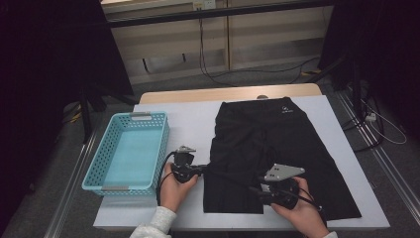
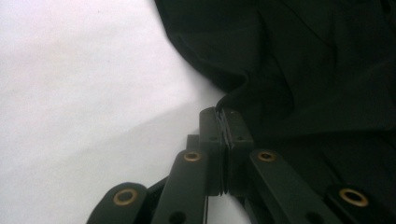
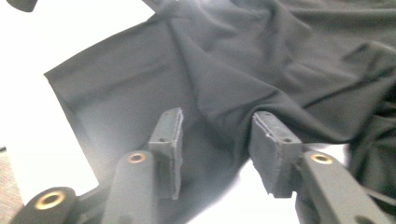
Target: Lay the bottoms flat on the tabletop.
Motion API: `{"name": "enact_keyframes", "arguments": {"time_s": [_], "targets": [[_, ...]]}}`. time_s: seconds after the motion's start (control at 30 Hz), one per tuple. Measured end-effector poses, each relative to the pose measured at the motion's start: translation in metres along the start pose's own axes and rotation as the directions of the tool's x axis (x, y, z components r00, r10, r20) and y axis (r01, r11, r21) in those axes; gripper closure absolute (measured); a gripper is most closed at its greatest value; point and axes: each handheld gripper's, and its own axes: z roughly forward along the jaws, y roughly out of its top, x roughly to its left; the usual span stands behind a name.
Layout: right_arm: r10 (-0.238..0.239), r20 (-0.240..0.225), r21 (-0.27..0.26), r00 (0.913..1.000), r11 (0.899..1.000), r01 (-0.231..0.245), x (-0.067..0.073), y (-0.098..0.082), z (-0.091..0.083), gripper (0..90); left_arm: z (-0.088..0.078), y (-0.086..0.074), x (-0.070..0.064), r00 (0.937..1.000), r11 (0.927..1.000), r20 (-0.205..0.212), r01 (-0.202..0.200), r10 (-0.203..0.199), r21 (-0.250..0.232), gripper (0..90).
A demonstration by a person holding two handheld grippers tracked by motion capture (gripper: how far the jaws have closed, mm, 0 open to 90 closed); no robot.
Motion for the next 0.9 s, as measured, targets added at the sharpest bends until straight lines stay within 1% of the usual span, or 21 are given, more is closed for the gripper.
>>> {"name": "enact_keyframes", "arguments": {"time_s": [0.03,0.07,0.1,0.17,0.23,0.3,0.33,0.4,0.43,0.47,0.5,0.57,0.63,0.67,0.73,0.8,0.83,0.87,0.9], "targets": [[-0.007,0.006,0.006,1.0000,1.000,0.007,0.002,0.001,0.001,51.0,-0.001,0.000,0.000,1.0000,1.0000,0.001,-0.006,0.006,0.006,88.0],[-0.023,0.018,0.014,0.9996,1.000,0.023,0.003,0.002,0.002,49.0,-0.001,0.000,0.000,1.0000,1.0000,0.002,-0.007,0.007,0.007,87.8],[-0.033,0.024,0.018,0.9992,0.999,0.032,0.003,0.002,0.003,48.5,-0.001,0.000,0.000,1.0000,1.0000,0.003,-0.002,0.002,0.004,87.4],[-0.035,0.043,0.031,0.9985,0.999,0.033,-0.001,0.000,0.005,45.8,-0.002,-0.001,0.000,1.0000,1.0000,0.001,-0.003,0.003,-0.001,87.0],[-0.025,0.073,0.043,0.9970,0.999,0.022,-0.007,-0.002,0.006,41.5,-0.002,-0.002,0.000,1.0000,1.0000,-0.003,-0.008,0.008,-0.006,85.7],[0.007,0.077,0.047,0.9970,0.999,-0.010,-0.015,-0.004,0.003,40.8,-0.003,-0.002,0.001,0.9997,0.9997,-0.008,-0.021,0.021,-0.015,82.6],[0.021,0.074,0.042,0.9970,0.999,-0.025,-0.018,-0.005,0.002,39.8,-0.003,-0.002,0.001,0.9996,0.9995,-0.008,-0.026,0.026,-0.017,80.2],[0.037,0.096,0.029,0.9947,0.999,-0.040,-0.023,-0.005,-0.002,38.3,-0.003,-0.002,0.001,0.9991,0.9989,-0.006,-0.042,0.042,-0.022,75.0],[0.042,0.099,0.026,0.9942,0.999,-0.045,-0.025,-0.005,-0.004,37.9,-0.003,-0.002,0.001,0.9987,0.9984,-0.005,-0.052,0.052,-0.022,72.2],[0.048,0.108,0.018,0.9930,0.999,-0.050,-0.026,-0.005,-0.006,36.7,-0.003,-0.002,0.000,0.9984,0.9980,-0.011,-0.055,0.055,-0.032,69.0],[0.051,0.117,0.011,0.9918,0.999,-0.053,-0.027,-0.004,-0.008,35.7,-0.003,-0.002,0.000,0.9979,0.9972,-0.011,-0.065,0.064,-0.038,66.1],[0.056,0.134,0.001,0.9894,0.998,-0.056,-0.027,-0.003,-0.010,34.9,-0.003,-0.001,0.000,0.9965,0.9950,-0.020,-0.082,0.081,-0.057,56.9],[0.056,0.150,-0.004,0.9871,0.998,-0.056,-0.027,-0.002,-0.011,33.4,-0.003,-0.001,0.000,0.9964,0.9938,-0.019,-0.084,0.083,-0.074,49.7],[0.051,0.151,-0.008,0.9872,0.999,-0.050,-0.026,-0.002,-0.011,33.0,-0.004,-0.001,0.000,0.9963,0.9934,-0.017,-0.086,0.085,-0.076,46.5],[0.040,0.134,-0.017,0.9902,0.999,-0.038,-0.022,0.000,-0.009,32.4,-0.005,0.000,0.001,0.9958,0.9921,-0.009,-0.091,0.091,-0.086,40.9],[0.009,0.114,-0.028,0.9934,1.000,-0.006,-0.016,0.003,-0.007,32.2,-0.005,0.000,0.001,0.9957,0.9917,-0.008,-0.093,0.092,-0.090,36.1],[0.000,0.104,-0.031,0.9946,1.000,0.003,-0.014,0.004,-0.006,32.1,-0.006,0.000,0.001,0.9954,0.9911,-0.012,-0.096,0.095,-0.092,34.8],[-0.010,0.079,-0.033,0.9969,0.999,0.012,-0.011,0.006,-0.004,32.1,-0.006,0.000,0.001,0.9953,0.9909,-0.016,-0.096,0.095,-0.094,33.3],[-0.018,0.066,-0.035,0.9976,0.999,0.020,-0.009,0.007,-0.002,32.2,-0.006,0.000,0.002,0.9949,0.9904,-0.021,-0.100,0.099,-0.095,32.4]]}}
